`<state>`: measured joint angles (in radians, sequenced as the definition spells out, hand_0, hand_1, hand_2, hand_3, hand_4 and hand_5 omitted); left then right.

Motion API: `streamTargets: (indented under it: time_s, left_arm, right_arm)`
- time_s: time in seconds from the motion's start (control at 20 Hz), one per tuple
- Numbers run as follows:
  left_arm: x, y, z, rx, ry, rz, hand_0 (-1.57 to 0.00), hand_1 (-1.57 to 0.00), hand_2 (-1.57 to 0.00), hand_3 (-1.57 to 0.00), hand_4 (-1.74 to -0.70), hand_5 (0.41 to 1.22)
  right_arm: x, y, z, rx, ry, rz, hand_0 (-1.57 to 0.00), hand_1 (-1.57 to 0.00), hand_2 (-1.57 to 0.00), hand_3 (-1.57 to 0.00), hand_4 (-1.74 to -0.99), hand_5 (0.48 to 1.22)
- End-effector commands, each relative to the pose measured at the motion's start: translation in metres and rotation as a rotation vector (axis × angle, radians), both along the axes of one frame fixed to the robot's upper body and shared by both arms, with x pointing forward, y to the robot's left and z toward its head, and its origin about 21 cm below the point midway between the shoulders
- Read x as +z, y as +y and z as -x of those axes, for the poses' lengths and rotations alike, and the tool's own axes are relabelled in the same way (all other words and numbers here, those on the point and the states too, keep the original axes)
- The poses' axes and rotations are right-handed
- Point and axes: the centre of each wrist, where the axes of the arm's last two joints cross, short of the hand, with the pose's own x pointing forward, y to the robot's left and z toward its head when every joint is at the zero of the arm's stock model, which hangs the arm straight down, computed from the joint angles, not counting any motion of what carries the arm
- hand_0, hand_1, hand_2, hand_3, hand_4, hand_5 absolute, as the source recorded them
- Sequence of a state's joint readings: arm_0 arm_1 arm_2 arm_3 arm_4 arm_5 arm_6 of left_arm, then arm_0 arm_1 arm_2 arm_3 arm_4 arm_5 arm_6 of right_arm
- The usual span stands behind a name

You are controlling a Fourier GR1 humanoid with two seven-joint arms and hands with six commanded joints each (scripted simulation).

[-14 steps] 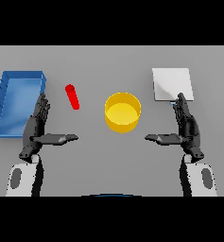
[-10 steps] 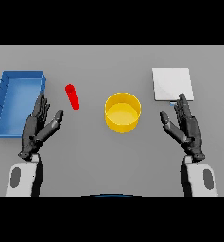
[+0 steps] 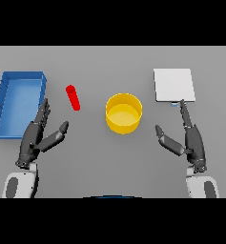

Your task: Pick up the red beaker and tilt it to pour out 1 green nut into yellow bowl. Pick up the yellow bowl and place it on the metallic measuring scale.

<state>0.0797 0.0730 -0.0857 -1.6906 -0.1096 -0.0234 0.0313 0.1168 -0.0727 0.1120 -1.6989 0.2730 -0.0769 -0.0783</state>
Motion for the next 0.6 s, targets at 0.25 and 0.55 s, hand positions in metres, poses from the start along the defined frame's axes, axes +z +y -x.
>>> streamTargets:
  time_s: [0.25, 0.55]
  left_arm:
    - [-0.014, -0.017, -0.026, -0.03, 0.036, -0.027, 0.0, 0.0, 0.0, 0.0, -1.21, 0.615]
    - [-0.027, -0.019, -0.064, -0.027, 0.035, -0.081, 0.0, 0.0, 0.0, 0.0, -1.25, 0.65]
  right_arm:
    - [0.0, -0.003, 0.003, 0.021, -0.006, -0.023, 0.0, 0.0, 0.0, 0.0, -1.236, 0.623]
    - [-0.002, -0.006, 0.006, 0.04, -0.007, -0.048, 0.0, 0.0, 0.0, 0.0, -1.28, 0.634]
